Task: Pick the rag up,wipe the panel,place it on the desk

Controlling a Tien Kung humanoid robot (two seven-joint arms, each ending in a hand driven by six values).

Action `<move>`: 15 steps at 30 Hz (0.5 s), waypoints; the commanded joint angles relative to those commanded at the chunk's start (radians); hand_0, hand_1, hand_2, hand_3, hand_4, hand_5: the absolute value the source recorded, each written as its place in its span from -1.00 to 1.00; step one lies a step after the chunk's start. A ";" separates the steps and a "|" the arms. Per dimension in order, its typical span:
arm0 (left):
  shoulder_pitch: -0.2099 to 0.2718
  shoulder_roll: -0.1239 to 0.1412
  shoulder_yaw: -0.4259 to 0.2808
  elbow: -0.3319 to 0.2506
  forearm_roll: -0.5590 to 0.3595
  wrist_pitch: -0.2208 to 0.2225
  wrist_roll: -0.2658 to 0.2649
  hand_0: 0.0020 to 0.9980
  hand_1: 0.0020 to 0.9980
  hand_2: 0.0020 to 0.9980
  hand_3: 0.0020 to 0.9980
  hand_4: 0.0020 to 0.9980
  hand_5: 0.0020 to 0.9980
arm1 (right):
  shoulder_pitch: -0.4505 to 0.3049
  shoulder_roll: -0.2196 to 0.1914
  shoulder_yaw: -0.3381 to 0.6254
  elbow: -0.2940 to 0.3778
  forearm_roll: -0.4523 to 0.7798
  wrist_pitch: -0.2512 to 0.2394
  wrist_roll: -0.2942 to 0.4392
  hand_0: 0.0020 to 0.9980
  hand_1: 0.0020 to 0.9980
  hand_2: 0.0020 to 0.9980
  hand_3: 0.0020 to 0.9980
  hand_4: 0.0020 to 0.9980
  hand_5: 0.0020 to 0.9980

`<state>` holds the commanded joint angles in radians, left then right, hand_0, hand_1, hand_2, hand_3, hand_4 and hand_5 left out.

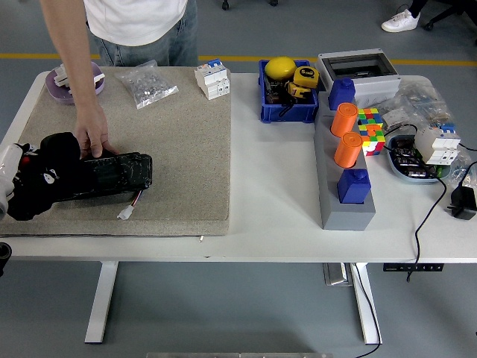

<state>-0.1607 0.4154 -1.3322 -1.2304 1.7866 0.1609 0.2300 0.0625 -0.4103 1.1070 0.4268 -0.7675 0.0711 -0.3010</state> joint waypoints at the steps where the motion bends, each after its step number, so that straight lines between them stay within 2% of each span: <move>1: -0.002 -0.002 0.010 -0.006 0.004 0.002 0.001 -0.46 -0.59 -0.01 -0.08 -0.90 -1.00 | 0.001 0.000 0.000 0.000 0.000 0.000 0.000 0.59 0.10 0.40 0.44 1.00 0.42; 9: -0.026 -0.007 0.070 -0.040 0.008 0.004 0.008 -0.46 -0.59 -0.01 -0.08 -0.89 -1.00 | 0.002 -0.001 0.000 0.000 0.002 0.000 0.000 0.59 0.10 0.40 0.44 1.00 0.43; 15: -0.063 -0.009 0.128 -0.053 0.053 0.001 0.023 -0.46 -0.59 -0.01 -0.08 -0.88 -1.00 | 0.003 -0.002 -0.001 0.000 0.003 0.000 0.001 0.59 0.10 0.40 0.44 1.00 0.43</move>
<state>-0.2236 0.4065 -1.2044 -1.2837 1.8400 0.1622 0.2529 0.0656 -0.4122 1.1059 0.4271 -0.7643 0.0710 -0.2998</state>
